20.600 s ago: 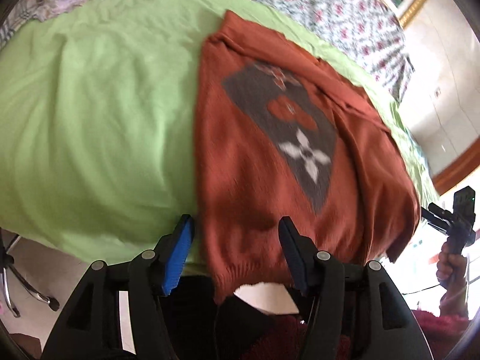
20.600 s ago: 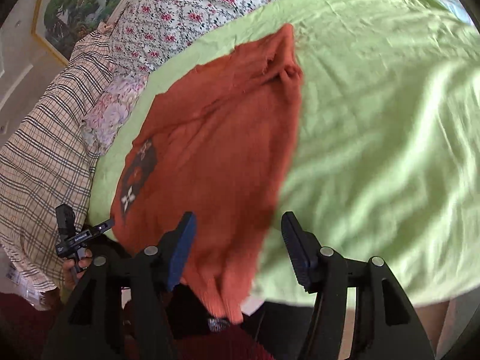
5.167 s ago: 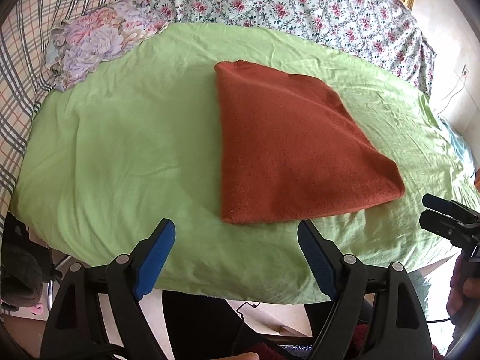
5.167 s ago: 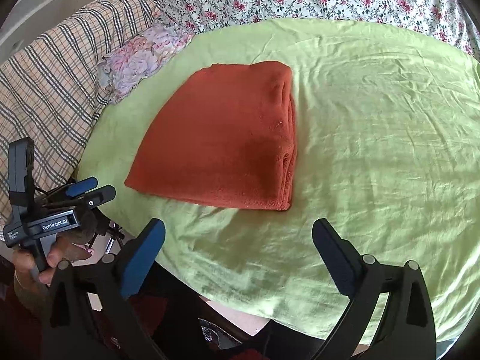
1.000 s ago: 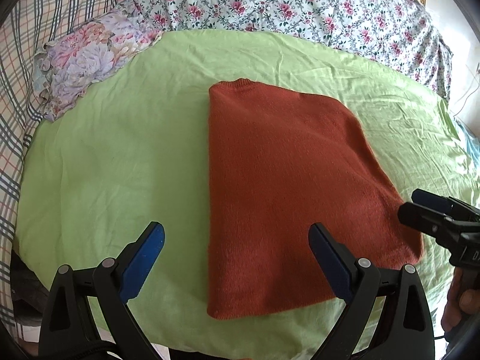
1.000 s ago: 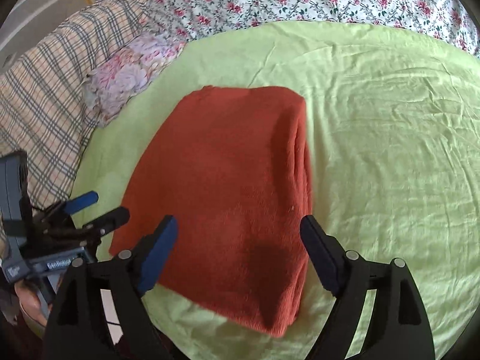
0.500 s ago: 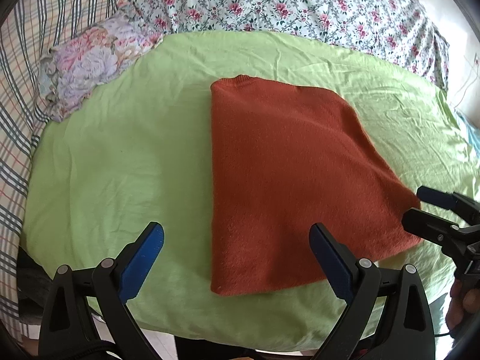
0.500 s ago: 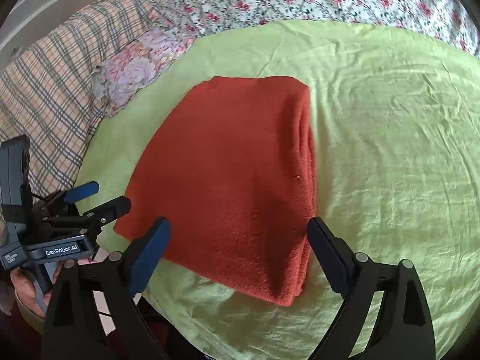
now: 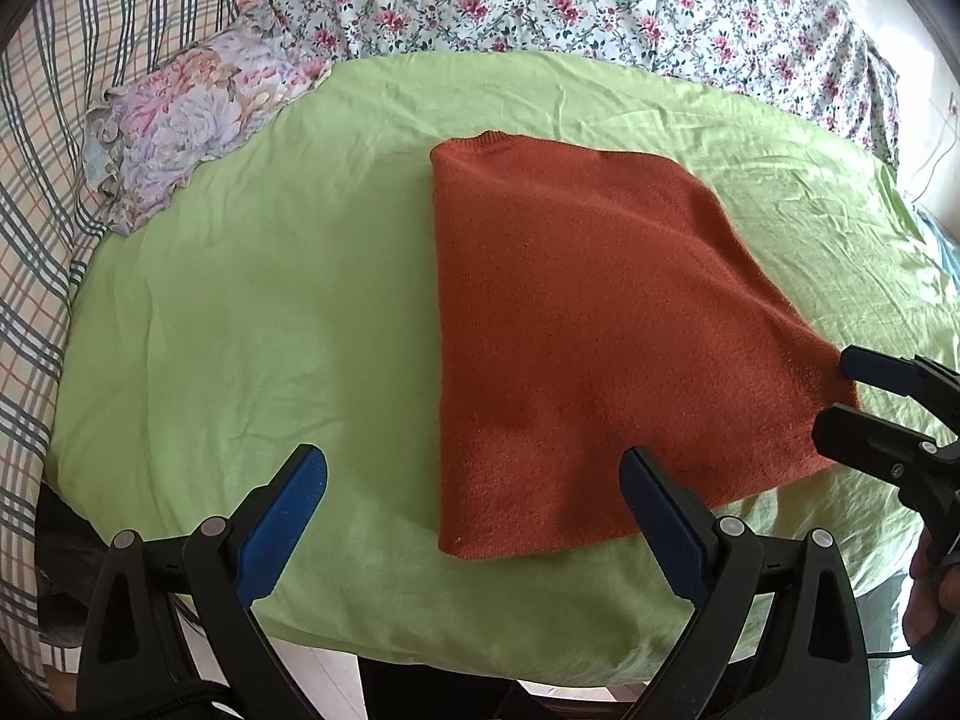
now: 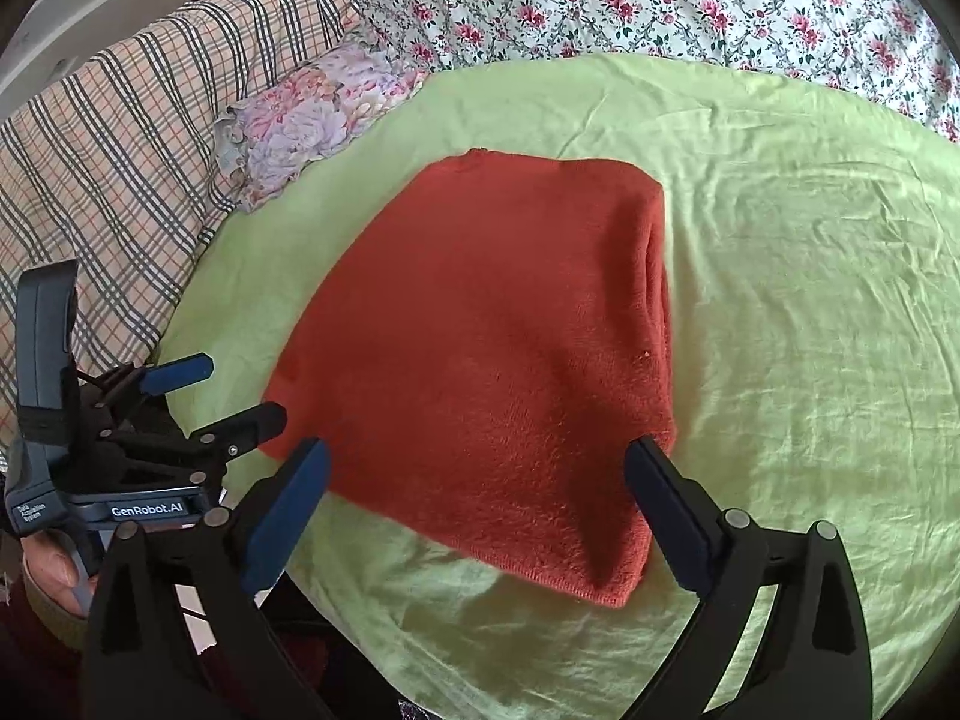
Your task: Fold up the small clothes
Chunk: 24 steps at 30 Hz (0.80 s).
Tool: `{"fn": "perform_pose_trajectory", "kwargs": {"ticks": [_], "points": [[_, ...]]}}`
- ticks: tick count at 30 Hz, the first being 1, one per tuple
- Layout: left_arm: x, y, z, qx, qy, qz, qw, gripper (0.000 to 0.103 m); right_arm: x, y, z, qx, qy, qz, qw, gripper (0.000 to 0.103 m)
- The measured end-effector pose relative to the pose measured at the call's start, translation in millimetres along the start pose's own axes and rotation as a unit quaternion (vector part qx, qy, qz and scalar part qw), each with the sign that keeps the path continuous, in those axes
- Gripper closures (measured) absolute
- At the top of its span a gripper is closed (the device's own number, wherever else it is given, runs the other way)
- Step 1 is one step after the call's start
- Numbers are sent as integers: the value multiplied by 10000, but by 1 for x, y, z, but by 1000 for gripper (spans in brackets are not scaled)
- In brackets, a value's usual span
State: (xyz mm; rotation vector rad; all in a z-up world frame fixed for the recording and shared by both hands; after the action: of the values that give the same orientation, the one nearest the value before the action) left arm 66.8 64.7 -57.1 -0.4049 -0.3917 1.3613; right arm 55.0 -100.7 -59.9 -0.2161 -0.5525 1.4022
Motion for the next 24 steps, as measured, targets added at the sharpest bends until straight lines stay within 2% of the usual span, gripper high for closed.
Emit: {"fn": "perform_pose_trajectory", "kwargs": {"ticks": [24], "points": [[-7,-6,-5,1,95,-79,9999,5,6,3,-9,61,6,-23,10000,4]]}}
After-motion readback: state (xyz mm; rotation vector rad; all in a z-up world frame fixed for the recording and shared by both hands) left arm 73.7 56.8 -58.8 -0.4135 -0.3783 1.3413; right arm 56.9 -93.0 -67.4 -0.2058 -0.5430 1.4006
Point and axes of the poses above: each gripper's, at about its wrist camera, not at the fingertips, and z roughly against the way its jaws point, x to its left, y to its underside, the point moved 6 cm from there along -z, roughly the way its jaws point, and after that the axes turned 7 degrees about x, right-handed, at the moved point
